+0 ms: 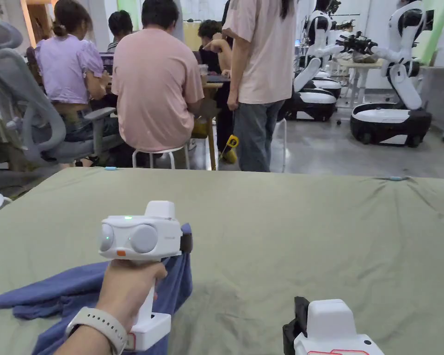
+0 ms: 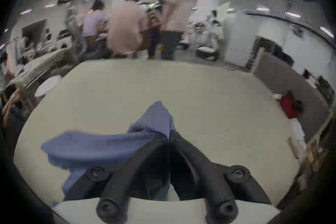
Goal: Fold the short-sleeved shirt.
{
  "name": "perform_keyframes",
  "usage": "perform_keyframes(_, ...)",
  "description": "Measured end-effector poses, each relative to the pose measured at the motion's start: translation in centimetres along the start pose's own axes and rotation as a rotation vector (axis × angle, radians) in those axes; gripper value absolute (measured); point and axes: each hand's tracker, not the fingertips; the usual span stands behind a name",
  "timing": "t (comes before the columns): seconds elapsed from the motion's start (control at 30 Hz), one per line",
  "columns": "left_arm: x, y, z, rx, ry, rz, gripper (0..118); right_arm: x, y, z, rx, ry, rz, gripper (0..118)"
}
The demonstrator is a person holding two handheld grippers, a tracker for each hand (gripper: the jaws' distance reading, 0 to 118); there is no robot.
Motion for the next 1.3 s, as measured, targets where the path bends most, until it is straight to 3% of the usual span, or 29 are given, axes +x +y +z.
perform_keyframes(0.13,12.4,2.5,0.6,0.05,-0.22,-0.068,0,4.1,0.3,3.8,0.037,-0.114,-0.033,0)
perform_keyframes(0.27,23.1,1.0,-0.4,0.015,-0.388,-0.166,0,8.2,-0.4,7.5,0.044,-0.229,-0.053,0)
perform_keyframes(0.4,28.9,-4.9,-5.0,-0.127,-0.358,-0.25,0,11.3,-1.9,10.2,0.03,-0.3,-0.083,0)
perform_keyframes(0.57,30.2,-13.2,-11.0,-0.342,-0.292,-0.172,0,12.9,-3.7,12.4,0.001,-0.35,-0.084,0)
perform_keyframes(0.67,29.9,-14.5,-11.2,-0.342,-0.269,-0.157,3,13.7,-4.0,13.1,-0.011,-0.361,-0.09,0)
perform_keyframes(0.7,29.5,-14.1,-10.8,-0.319,-0.272,-0.141,24,13.6,-4.0,13.5,-0.013,-0.361,-0.09,0)
perform_keyframes(0.73,29.2,-13.6,-10.2,-0.29,-0.277,-0.131,58,13.4,-4.0,13.7,-0.013,-0.36,-0.089,0)
perform_keyframes(0.83,27.6,-11.7,-7.1,-0.182,-0.237,-0.185,94,13.0,-3.6,13.3,-0.022,-0.341,-0.085,0)
perform_keyframes(0.87,26.7,-11.3,-5.3,-0.13,-0.226,-0.196,117,12.5,-3.5,13.3,-0.02,-0.327,-0.085,0)
perform_keyframes(0.93,24.5,-10.9,-0.9,0.002,-0.178,-0.199,111,11.9,-3.1,12.3,-0.017,-0.303,-0.078,0)
perform_keyframes(1.03,20.7,-11.5,5.5,0.167,-0.096,-0.215,111,10.5,-2.7,10.9,-0.013,-0.259,-0.072,0)
perform_keyframes(1.13,15.7,-14.6,10.7,0.259,0.035,-0.127,106,8.2,-3.1,10.3,0.003,-0.222,-0.076,0)
perform_keyframes(1.17,14.0,-15.9,12.3,0.267,0.07,-0.099,96,7.9,-3.1,9.5,-0.003,-0.223,-0.068,0)
perform_keyframes(1.2,12.6,-17.1,13.8,0.28,0.117,-0.073,78,7.2,-3.3,9.1,-0.003,-0.222,-0.058,0)
perform_keyframes(1.3,9.7,-18.9,16.3,0.246,0.209,-0.07,10,6.0,-3.3,7.8,-0.023,-0.185,-0.056,0)
